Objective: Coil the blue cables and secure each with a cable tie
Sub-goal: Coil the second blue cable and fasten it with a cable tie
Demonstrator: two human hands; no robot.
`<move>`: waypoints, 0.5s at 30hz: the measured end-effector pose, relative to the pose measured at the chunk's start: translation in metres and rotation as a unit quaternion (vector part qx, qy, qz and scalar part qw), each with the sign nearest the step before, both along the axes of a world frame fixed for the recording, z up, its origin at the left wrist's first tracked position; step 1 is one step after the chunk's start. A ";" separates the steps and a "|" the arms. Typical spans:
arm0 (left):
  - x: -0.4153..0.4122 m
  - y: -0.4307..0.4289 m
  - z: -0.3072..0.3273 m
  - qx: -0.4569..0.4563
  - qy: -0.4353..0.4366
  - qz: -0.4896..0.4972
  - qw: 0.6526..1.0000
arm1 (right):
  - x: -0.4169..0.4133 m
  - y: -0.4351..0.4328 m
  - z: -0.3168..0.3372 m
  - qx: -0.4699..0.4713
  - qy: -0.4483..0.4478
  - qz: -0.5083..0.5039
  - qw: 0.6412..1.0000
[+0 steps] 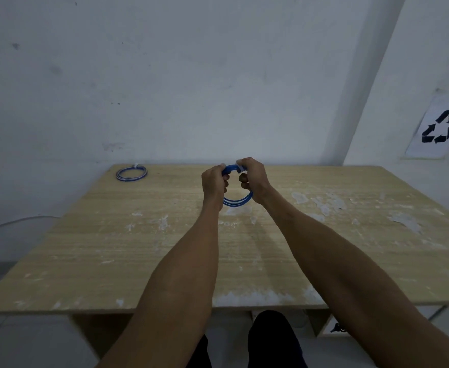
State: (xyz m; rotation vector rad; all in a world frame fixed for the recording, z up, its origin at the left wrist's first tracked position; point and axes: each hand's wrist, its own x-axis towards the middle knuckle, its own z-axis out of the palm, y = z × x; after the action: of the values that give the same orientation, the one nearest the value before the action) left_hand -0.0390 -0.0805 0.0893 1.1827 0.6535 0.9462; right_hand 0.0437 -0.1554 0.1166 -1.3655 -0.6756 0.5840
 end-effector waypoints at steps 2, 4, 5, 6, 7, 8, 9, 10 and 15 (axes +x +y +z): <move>-0.002 0.000 0.001 -0.011 0.001 -0.007 1.000 | 0.001 0.000 0.001 -0.009 0.014 0.005 1.000; -0.003 0.001 0.004 0.007 0.010 -0.007 1.000 | 0.002 0.000 0.001 -0.019 0.030 0.010 0.999; -0.003 0.001 0.005 0.018 0.009 -0.002 1.000 | 0.002 0.000 0.001 -0.022 0.035 0.010 0.999; -0.004 0.001 0.005 0.025 0.003 0.002 1.000 | 0.002 0.001 0.001 -0.022 0.037 0.007 0.999; -0.004 0.001 0.005 0.021 -0.007 0.002 1.000 | 0.003 0.002 0.000 -0.018 0.034 0.001 0.999; -0.003 0.001 0.005 0.010 -0.019 -0.002 1.000 | 0.003 0.003 -0.001 -0.010 0.026 -0.008 1.000; -0.003 0.001 0.004 -0.003 -0.031 -0.010 0.999 | 0.003 0.004 -0.002 0.001 0.016 -0.019 1.000; -0.003 0.001 0.004 -0.013 -0.040 -0.016 0.999 | 0.004 0.005 -0.003 0.019 0.010 -0.027 0.999; -0.004 0.003 0.006 0.020 -0.026 -0.012 0.999 | 0.003 0.007 -0.010 0.073 0.000 -0.012 0.997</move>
State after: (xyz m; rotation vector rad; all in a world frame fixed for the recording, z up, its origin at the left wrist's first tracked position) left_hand -0.0432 -0.0779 0.0949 1.1940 0.5796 0.9702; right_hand 0.0470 -0.1487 0.1069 -1.2351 -0.6889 0.5055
